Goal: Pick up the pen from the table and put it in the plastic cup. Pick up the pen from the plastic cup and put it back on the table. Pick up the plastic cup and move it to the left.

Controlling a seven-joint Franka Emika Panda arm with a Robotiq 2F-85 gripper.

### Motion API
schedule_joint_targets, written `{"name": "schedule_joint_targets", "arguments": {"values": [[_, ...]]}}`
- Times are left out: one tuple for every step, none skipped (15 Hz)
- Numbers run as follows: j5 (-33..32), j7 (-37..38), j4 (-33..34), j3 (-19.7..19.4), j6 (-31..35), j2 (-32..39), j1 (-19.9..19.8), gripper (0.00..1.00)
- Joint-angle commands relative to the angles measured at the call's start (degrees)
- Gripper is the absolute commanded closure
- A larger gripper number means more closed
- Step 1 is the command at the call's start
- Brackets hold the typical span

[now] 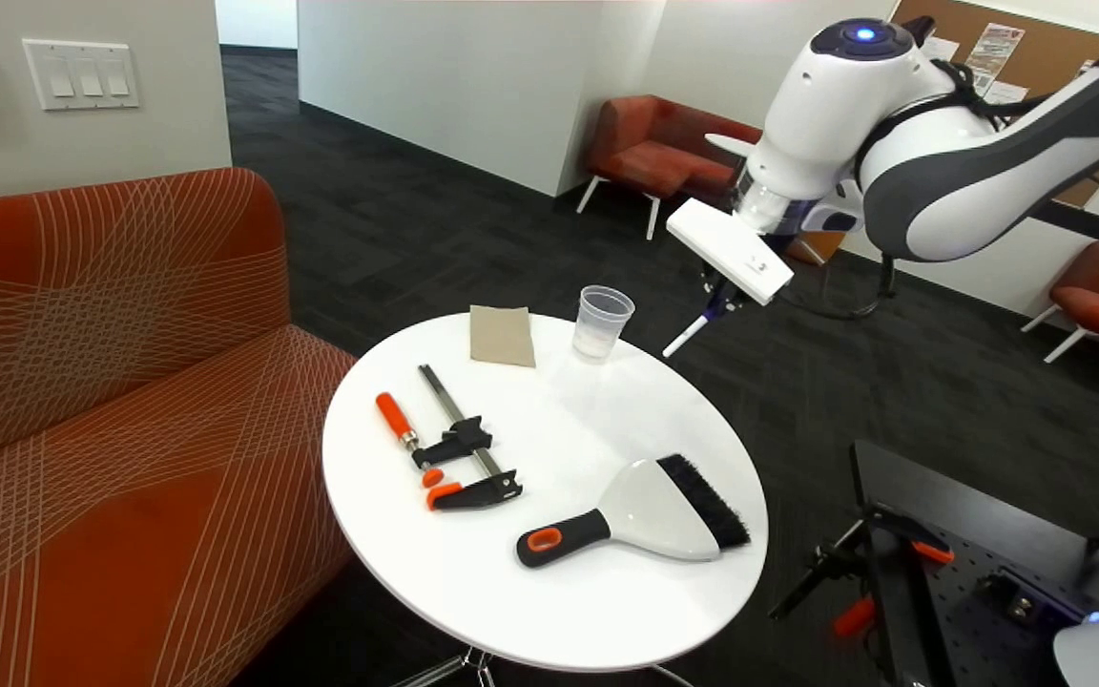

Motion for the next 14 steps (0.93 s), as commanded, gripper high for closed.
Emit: {"name": "schedule_joint_targets", "arguments": {"values": [[5.7,-3.5,0.2,0.5,5.9,3.6,-1.9,0.96],[7.6,-4.8,0.6,0.4,7.0,5.0,-1.9,0.96],[9.5,-6.2,1.1,0.3,8.2,6.6,-1.8,0.96],[11.5,-7.6,1.6,0.1,9.2,8.2,-1.6,0.96],[13.9,-9.5,2.2,0.1,10.3,9.9,-1.4,0.96],[16.2,-11.5,2.7,-0.1,11.0,11.4,-1.1,0.96],[18.3,-13.2,3.3,-0.6,12.0,12.9,-0.5,0.96],[20.5,-15.3,3.9,-1.0,13.0,14.4,-0.1,0.96],[23.0,-17.6,4.5,-0.9,13.7,15.6,-0.1,0.96],[25.3,-19.8,5.2,-1.0,14.3,17.0,0.0,0.96],[27.8,-22.1,6.0,-0.9,14.5,18.0,0.1,0.96],[30.4,-24.4,6.5,-0.5,14.6,19.0,-0.1,0.96],[32.8,-26.5,7.2,-0.4,14.4,19.8,-0.1,0.96],[35.0,-28.4,7.8,-0.3,13.8,20.5,0.0,0.96]]}}
